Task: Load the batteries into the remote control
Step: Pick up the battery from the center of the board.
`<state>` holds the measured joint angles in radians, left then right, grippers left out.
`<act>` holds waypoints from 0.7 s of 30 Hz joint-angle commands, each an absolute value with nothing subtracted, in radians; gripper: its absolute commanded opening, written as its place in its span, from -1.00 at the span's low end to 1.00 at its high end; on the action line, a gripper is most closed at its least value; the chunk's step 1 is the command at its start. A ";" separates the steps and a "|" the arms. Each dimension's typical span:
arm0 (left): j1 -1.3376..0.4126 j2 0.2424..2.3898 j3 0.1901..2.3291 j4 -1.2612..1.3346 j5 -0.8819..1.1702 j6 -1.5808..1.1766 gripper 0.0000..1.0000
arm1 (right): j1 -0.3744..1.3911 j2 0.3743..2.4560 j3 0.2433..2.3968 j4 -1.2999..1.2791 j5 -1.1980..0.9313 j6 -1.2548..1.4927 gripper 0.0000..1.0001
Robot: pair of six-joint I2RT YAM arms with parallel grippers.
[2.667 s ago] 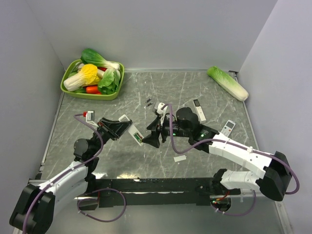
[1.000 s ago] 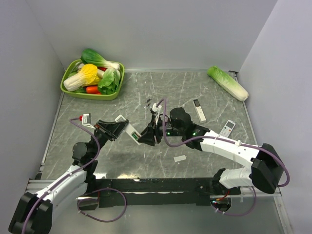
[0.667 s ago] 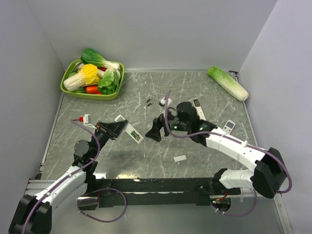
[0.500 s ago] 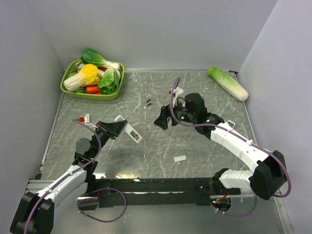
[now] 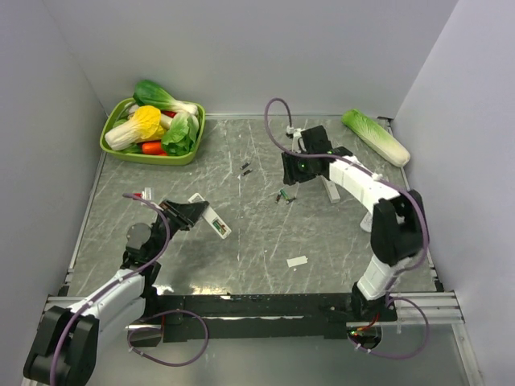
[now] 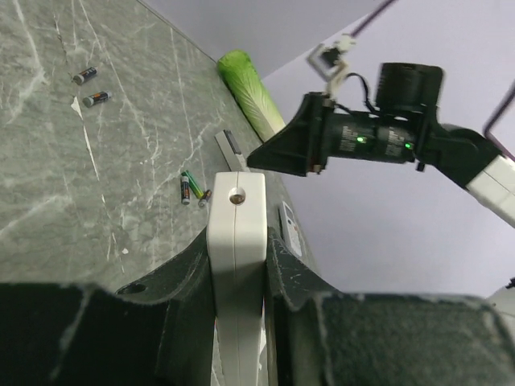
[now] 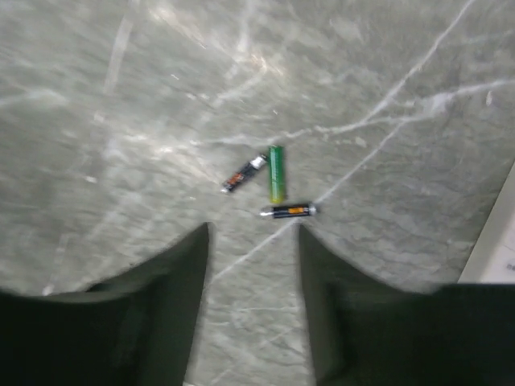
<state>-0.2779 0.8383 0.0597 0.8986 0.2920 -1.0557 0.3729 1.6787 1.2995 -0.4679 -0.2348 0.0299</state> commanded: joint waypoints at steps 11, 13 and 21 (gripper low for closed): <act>-0.273 0.873 0.124 0.928 0.319 -0.989 -0.96 | 0.382 1.996 1.546 -0.673 -0.173 -0.064 -0.35; -0.273 0.876 0.123 0.931 0.321 -0.988 -0.97 | 0.385 2.012 1.554 -0.670 -0.170 -0.066 -0.35; -0.273 0.882 0.123 0.933 0.322 -0.988 -0.96 | 0.396 2.072 1.600 -0.695 -0.150 -0.064 -0.35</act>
